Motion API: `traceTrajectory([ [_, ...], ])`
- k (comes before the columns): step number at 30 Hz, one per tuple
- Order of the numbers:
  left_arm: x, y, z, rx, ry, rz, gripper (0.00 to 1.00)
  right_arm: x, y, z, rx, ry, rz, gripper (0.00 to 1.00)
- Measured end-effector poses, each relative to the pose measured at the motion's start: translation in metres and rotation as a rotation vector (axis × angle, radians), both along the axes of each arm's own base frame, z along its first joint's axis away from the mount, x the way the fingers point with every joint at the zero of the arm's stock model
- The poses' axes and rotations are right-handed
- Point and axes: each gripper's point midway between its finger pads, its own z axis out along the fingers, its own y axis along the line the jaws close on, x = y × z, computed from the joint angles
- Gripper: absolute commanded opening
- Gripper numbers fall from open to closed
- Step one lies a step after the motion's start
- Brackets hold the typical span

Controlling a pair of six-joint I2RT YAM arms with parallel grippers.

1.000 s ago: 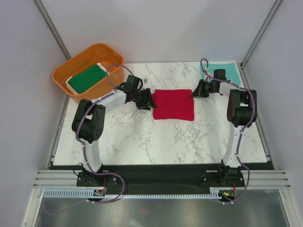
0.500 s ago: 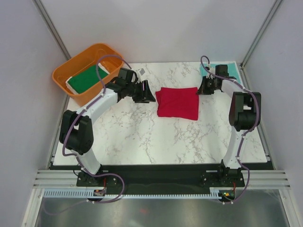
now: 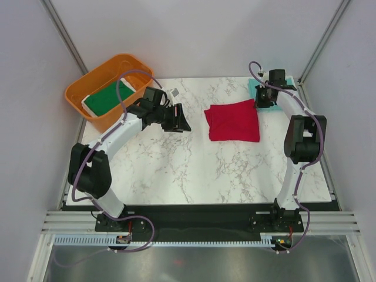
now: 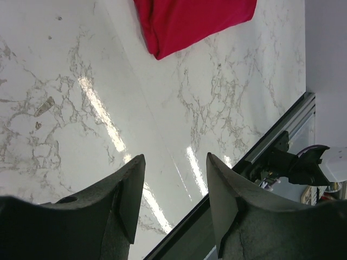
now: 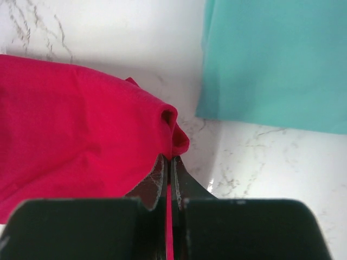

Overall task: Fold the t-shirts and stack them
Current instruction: Neatly place the folded tshirt to the corner

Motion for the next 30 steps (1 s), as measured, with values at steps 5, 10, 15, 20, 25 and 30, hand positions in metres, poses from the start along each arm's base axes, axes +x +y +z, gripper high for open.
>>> traceTrajectory([
  [5,-0.005,0.002,0.006,-0.003,-0.024,-0.011,0.57,0.013,-0.014,0.025,-0.079,-0.048,-0.016,0.00],
  [10,-0.010,0.002,0.002,-0.004,-0.009,-0.029,0.57,0.028,-0.024,0.053,-0.143,-0.112,-0.036,0.00],
  [15,-0.012,0.000,0.003,-0.014,-0.007,-0.043,0.57,0.031,-0.037,0.056,-0.206,-0.124,-0.071,0.00],
  [20,-0.015,-0.003,0.004,-0.024,-0.003,-0.058,0.57,0.039,-0.048,0.073,-0.253,-0.165,-0.112,0.00],
  [25,-0.018,-0.006,0.004,-0.027,-0.001,-0.071,0.57,0.051,-0.059,0.095,-0.304,-0.230,-0.149,0.00],
  [30,-0.024,-0.012,0.005,-0.039,0.006,-0.096,0.57,0.056,-0.067,0.110,-0.332,-0.264,-0.178,0.00],
])
